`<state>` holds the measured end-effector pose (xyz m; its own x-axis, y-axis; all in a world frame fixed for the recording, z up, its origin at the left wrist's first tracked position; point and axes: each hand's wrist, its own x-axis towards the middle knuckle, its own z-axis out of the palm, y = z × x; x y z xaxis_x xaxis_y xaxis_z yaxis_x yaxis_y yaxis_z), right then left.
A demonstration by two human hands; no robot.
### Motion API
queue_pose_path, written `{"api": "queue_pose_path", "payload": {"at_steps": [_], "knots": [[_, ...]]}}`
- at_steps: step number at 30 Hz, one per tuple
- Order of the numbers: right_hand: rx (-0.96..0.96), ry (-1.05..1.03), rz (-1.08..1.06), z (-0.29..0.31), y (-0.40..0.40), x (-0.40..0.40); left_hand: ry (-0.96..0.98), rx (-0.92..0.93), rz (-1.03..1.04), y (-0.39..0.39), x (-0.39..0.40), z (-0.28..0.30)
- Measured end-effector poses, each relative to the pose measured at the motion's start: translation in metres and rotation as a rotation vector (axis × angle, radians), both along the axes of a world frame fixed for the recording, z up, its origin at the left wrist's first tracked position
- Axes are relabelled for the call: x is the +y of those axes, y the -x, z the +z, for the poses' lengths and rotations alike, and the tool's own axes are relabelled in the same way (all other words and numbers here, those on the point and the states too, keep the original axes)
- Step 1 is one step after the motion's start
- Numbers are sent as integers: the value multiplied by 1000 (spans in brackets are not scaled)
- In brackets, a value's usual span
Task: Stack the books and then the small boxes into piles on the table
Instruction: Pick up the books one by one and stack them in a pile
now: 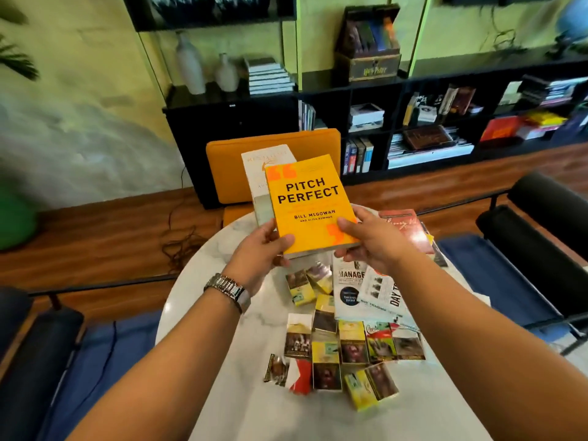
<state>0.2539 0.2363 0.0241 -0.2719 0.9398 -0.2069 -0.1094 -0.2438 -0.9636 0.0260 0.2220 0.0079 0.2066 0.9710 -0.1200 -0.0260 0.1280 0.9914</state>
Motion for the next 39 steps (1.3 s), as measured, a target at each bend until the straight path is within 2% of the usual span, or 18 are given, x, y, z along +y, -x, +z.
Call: {"api": "queue_pose_path", "payload": {"at_steps": [5, 12, 15, 19, 23, 26, 34, 39], "knots": [[-4, 39, 101, 33, 24, 61, -30, 42, 189, 24, 43, 32], [-254, 54, 61, 49, 58, 130, 40, 117, 363, 37, 108, 46], [-407, 7, 32, 47, 67, 156, 75, 245, 357, 38, 125, 41], [-503, -27, 5, 39, 73, 179, 95, 391, 308, 39, 143, 27], [-691, -90, 53, 30, 75, 187, 96, 450, 311, 35, 151, 22], [-798, -152, 88, 26, 75, 191, 116, 438, 352, 33, 155, 17], [-862, -212, 58, 9, 79, 196, 192, 376, 399, 22, 157, 7], [-817, -165, -1, 2, 81, 197, 221, 274, 406, 17, 159, 6]]}}
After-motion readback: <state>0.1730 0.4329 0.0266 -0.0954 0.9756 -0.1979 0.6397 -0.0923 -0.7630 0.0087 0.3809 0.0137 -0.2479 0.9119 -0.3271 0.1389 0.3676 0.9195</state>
